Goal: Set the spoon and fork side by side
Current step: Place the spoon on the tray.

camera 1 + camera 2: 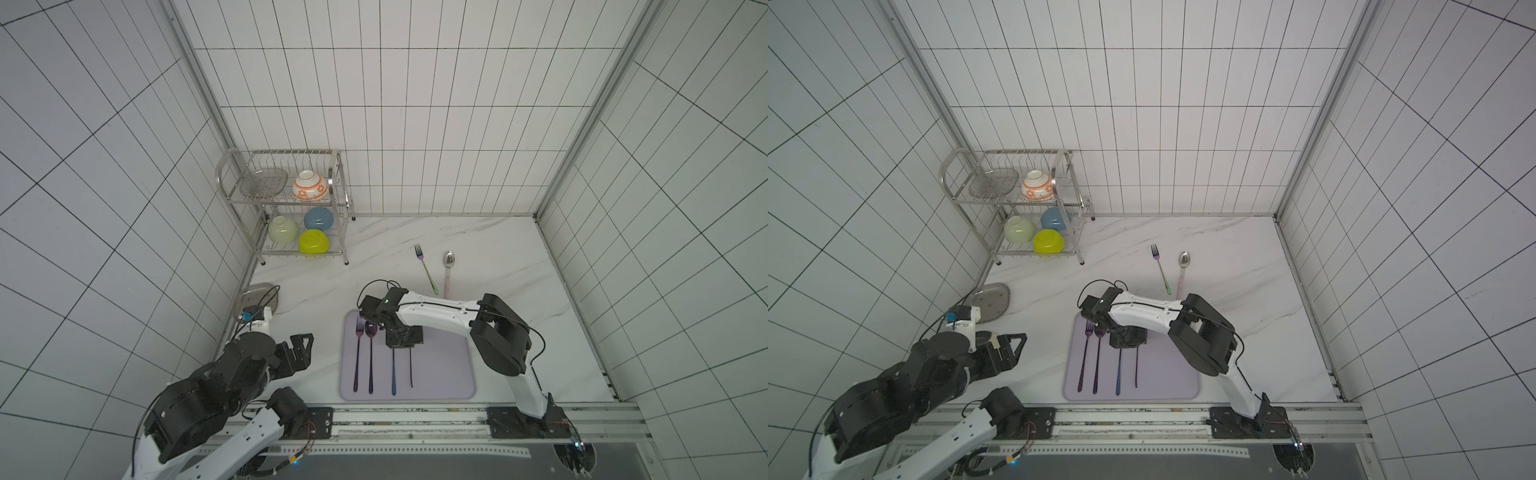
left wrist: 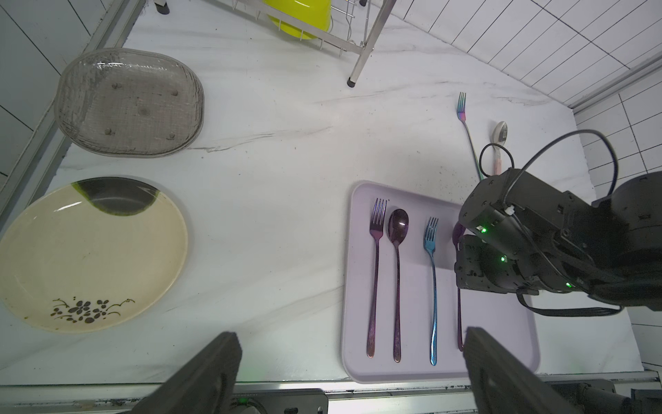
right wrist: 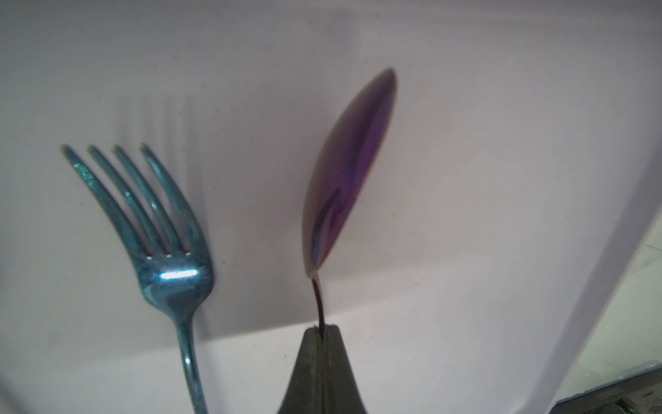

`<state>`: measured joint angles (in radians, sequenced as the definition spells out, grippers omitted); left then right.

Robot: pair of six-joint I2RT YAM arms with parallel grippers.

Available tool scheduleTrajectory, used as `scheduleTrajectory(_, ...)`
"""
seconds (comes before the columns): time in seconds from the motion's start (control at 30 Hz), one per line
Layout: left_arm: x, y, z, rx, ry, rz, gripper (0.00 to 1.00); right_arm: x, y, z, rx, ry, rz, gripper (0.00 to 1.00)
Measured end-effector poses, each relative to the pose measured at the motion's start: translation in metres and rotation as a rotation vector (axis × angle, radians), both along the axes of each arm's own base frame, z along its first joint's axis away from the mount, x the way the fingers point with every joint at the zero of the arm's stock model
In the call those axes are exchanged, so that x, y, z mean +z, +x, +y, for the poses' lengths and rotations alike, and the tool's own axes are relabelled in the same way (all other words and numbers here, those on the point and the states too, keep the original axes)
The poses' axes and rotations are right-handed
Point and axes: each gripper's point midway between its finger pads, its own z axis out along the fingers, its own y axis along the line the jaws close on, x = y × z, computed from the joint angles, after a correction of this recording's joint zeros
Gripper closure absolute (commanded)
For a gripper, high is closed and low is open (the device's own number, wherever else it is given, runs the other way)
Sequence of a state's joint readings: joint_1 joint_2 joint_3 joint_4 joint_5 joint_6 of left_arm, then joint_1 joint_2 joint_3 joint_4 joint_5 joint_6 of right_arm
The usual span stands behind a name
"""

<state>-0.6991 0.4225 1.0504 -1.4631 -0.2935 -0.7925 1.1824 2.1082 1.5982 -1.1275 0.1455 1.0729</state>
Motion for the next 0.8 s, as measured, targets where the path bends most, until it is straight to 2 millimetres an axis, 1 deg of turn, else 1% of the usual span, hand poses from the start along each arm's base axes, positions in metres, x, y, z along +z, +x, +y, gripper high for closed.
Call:
scheduleTrajectory(0.3, 0.000, 0.000, 0.000, 0.003, -0.006, -0.002, 0.02, -0.001, -0.004, 0.001, 0.007, 0.003, 0.011, 0.99)
scheduleTrajectory(0.53, 0.001, -0.001, 0.001, 0.008, -0.014, -0.004, 0.02, -0.001, -0.011, 0.004, 0.019, 0.007, 0.026, 0.97)
scheduleTrajectory(0.67, 0.001, -0.001, 0.001, 0.008, -0.014, -0.005, 0.02, -0.001, -0.013, 0.005, 0.016, 0.008, 0.031, 0.92)
scheduleTrajectory(0.8, 0.001, -0.001, 0.001, 0.008, -0.014, -0.005, 0.02, -0.002, -0.015, 0.006, 0.014, 0.011, 0.036, 0.89)
